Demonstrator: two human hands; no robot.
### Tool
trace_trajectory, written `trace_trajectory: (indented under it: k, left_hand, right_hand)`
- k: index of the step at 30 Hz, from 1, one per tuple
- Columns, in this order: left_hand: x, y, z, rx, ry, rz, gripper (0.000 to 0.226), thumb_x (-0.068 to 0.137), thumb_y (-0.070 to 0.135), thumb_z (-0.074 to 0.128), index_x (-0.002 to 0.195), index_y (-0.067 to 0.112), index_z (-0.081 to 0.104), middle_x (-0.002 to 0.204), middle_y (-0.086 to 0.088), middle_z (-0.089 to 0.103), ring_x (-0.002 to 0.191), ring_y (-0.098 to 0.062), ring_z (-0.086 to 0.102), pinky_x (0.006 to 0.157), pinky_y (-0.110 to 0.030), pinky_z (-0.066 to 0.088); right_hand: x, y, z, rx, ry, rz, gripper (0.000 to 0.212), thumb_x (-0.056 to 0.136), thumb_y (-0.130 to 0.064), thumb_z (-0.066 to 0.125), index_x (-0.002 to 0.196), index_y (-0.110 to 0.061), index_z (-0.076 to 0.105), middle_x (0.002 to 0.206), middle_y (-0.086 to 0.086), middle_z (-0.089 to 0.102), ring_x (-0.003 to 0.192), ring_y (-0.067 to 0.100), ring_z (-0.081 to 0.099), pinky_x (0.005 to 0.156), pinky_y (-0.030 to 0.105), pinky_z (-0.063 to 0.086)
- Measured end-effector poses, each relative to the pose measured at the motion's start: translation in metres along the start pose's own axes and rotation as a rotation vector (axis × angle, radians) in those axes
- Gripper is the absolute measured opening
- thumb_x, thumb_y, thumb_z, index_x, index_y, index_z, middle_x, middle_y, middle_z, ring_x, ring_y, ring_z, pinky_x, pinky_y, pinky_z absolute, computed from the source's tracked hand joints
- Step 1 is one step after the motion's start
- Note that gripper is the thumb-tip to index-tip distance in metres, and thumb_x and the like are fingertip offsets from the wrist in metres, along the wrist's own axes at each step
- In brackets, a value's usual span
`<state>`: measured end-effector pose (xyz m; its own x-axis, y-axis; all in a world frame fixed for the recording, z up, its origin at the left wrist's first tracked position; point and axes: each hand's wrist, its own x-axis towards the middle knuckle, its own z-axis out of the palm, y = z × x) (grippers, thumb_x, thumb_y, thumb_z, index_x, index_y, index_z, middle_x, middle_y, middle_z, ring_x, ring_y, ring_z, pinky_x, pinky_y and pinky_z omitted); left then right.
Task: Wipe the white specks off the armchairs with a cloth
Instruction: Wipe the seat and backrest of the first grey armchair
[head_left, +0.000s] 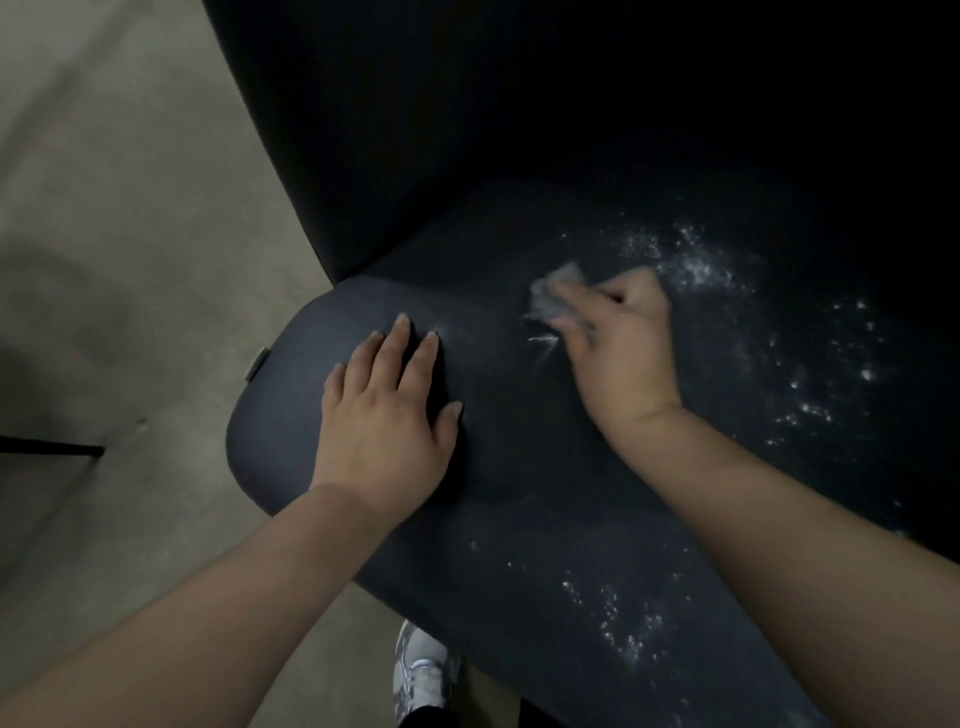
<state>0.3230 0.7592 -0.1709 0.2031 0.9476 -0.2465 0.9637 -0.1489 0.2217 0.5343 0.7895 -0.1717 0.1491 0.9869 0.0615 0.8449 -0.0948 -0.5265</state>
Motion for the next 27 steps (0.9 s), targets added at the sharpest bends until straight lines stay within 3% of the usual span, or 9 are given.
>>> trace_trajectory:
  k: [3,5,8,11,16,19,23,25,27]
  left_hand:
    - [0.002,0.0,0.0,-0.001,0.003,0.011,0.066,0.092,0.054,0.036,0.151,0.026,0.024,0.161,-0.001,0.015,0.146,-0.025,0.012,0.118,-0.049,0.015]
    - [0.004,0.0,-0.001,-0.004,0.001,0.01,0.066,0.092,0.053,0.037,0.151,0.026,0.024,0.161,-0.001,0.015,0.146,-0.026,0.013,0.118,-0.049,0.015]
    - [0.008,0.001,-0.002,-0.013,0.009,0.004,0.065,0.093,0.052,0.039,0.151,0.026,0.025,0.16,-0.001,0.017,0.146,-0.026,0.014,0.118,-0.049,0.015]
    - [0.013,0.003,-0.003,-0.015,0.01,0.005,0.065,0.093,0.051,0.041,0.151,0.027,0.026,0.16,-0.002,0.019,0.145,-0.026,0.016,0.118,-0.049,0.016]
    - [0.02,0.005,-0.006,-0.003,-0.006,-0.006,0.065,0.092,0.053,0.037,0.151,0.029,0.023,0.161,-0.001,0.016,0.145,-0.025,0.013,0.117,-0.047,0.013]
    - [0.023,0.008,-0.008,-0.001,-0.011,-0.01,0.066,0.092,0.053,0.035,0.151,0.028,0.022,0.161,0.0,0.014,0.146,-0.024,0.012,0.118,-0.046,0.013]
    - [0.03,0.018,-0.01,-0.005,-0.004,-0.011,0.066,0.092,0.052,0.038,0.151,0.026,0.024,0.161,-0.001,0.013,0.146,-0.025,0.013,0.117,-0.047,0.015]
    - [0.037,0.024,-0.01,-0.001,-0.001,-0.007,0.066,0.092,0.052,0.038,0.151,0.026,0.024,0.161,-0.001,0.013,0.145,-0.025,0.013,0.117,-0.047,0.015]
    - [0.043,0.031,-0.011,0.005,-0.002,0.0,0.066,0.092,0.053,0.037,0.151,0.026,0.024,0.161,-0.001,0.012,0.145,-0.025,0.012,0.116,-0.047,0.016]
  right_hand:
    - [-0.023,-0.008,0.002,-0.004,-0.098,-0.197,0.031,0.083,-0.01,0.068,0.113,-0.019,0.07,0.102,0.015,0.056,0.094,0.034,0.052,0.08,0.041,0.046]
    - [-0.042,0.008,-0.013,-0.006,-0.091,-0.247,0.035,0.078,-0.004,0.074,0.111,-0.016,0.072,0.097,0.015,0.055,0.089,0.034,0.054,0.076,0.036,0.048]
    - [-0.022,0.021,-0.019,0.014,0.01,-0.11,0.033,0.084,-0.005,0.069,0.115,-0.015,0.07,0.101,0.014,0.051,0.095,0.031,0.05,0.083,0.03,0.045]
    - [0.01,0.005,-0.001,0.047,0.058,0.025,0.027,0.089,-0.012,0.064,0.116,-0.012,0.068,0.106,0.012,0.048,0.1,0.024,0.046,0.089,0.036,0.046]
    - [-0.027,0.013,-0.01,-0.02,-0.126,-0.276,0.03,0.086,-0.007,0.065,0.113,-0.019,0.071,0.103,0.017,0.057,0.095,0.037,0.053,0.079,0.047,0.049]
    - [-0.022,0.042,-0.032,-0.063,-0.062,-0.169,0.027,0.09,-0.017,0.057,0.113,-0.016,0.07,0.107,0.016,0.052,0.1,0.029,0.049,0.088,0.038,0.045]
    - [0.035,0.043,-0.021,0.004,0.066,0.019,0.023,0.089,-0.015,0.063,0.11,-0.01,0.068,0.108,0.012,0.049,0.101,0.022,0.048,0.09,0.024,0.042]
    - [0.036,0.025,-0.012,0.061,0.026,-0.034,0.018,0.088,-0.018,0.065,0.104,-0.012,0.067,0.106,0.007,0.051,0.101,0.023,0.052,0.085,0.025,0.045]
    - [0.012,0.019,-0.012,0.028,-0.02,-0.209,0.021,0.085,-0.012,0.069,0.106,-0.014,0.07,0.102,0.009,0.053,0.096,0.03,0.053,0.078,0.035,0.049]
